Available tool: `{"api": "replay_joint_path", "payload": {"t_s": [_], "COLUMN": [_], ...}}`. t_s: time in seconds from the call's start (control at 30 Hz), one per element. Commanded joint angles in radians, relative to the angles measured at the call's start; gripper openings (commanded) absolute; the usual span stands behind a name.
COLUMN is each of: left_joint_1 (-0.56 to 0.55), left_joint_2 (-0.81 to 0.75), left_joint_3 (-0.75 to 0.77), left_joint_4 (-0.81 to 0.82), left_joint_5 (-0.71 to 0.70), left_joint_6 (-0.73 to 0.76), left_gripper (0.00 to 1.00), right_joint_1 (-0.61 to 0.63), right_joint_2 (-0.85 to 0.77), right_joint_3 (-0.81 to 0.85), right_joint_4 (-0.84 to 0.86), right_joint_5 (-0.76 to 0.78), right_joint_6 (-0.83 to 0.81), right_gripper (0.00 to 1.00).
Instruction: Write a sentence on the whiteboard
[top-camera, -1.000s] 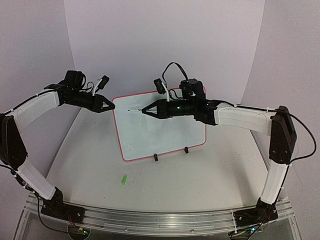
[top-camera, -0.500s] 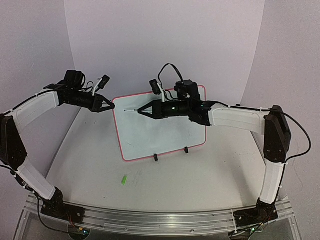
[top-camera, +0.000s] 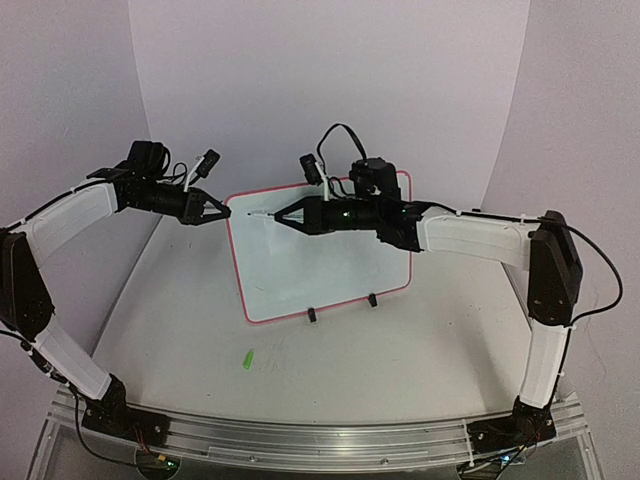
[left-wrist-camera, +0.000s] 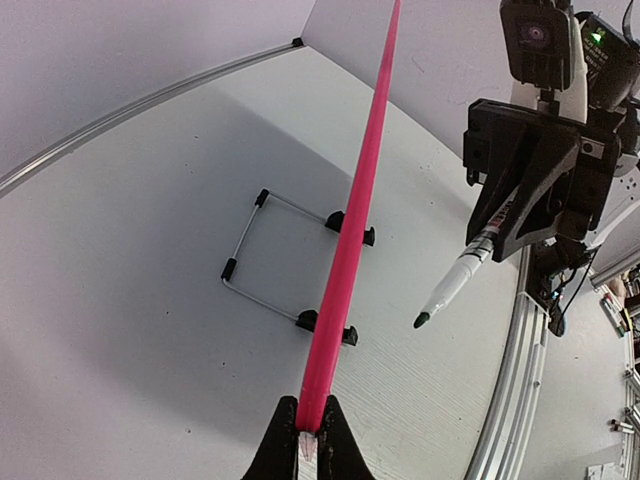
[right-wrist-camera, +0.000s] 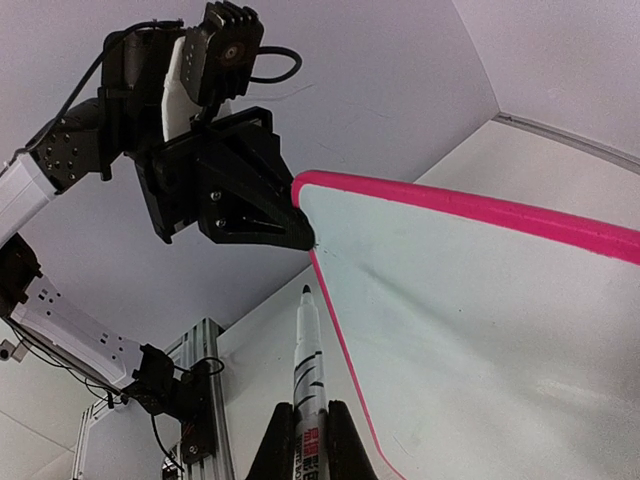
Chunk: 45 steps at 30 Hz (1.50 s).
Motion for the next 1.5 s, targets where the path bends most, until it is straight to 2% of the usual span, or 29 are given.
{"api": "replay_joint_path", "payload": {"t_s": [0.0, 0.43, 0.8, 1.47], "left_joint_1": [0.000, 0.000, 0.000, 0.000], "left_joint_2": [-0.036, -0.044, -0.044, -0.051], "left_joint_3": [-0.009, -0.013, -0.013, -0.014], "left_joint_4": [0.025, 0.021, 0.021, 0.020], "left_joint_5": [0.009, 0.005, 0.013, 0.015], "left_joint_6": [0.025, 0.030, 0.030, 0.032], "left_gripper": [0.00, 0.00, 0.00, 0.00], "right_joint_1": [0.014, 0.028, 0.031, 0.030], "right_joint_2": [0.011, 0.079, 0.102, 0.071], "right_joint_3": [0.057, 0.150, 0.161, 0.002], "right_joint_4": [0.057, 0.041, 0.024, 0.013], "right_joint_5": [0.033, 0.069, 0.134, 0.118], "right_joint_6": [-0.009, -0.012, -0.012, -0.011], "right_gripper": [0.00, 0.00, 0.00, 0.00]}}
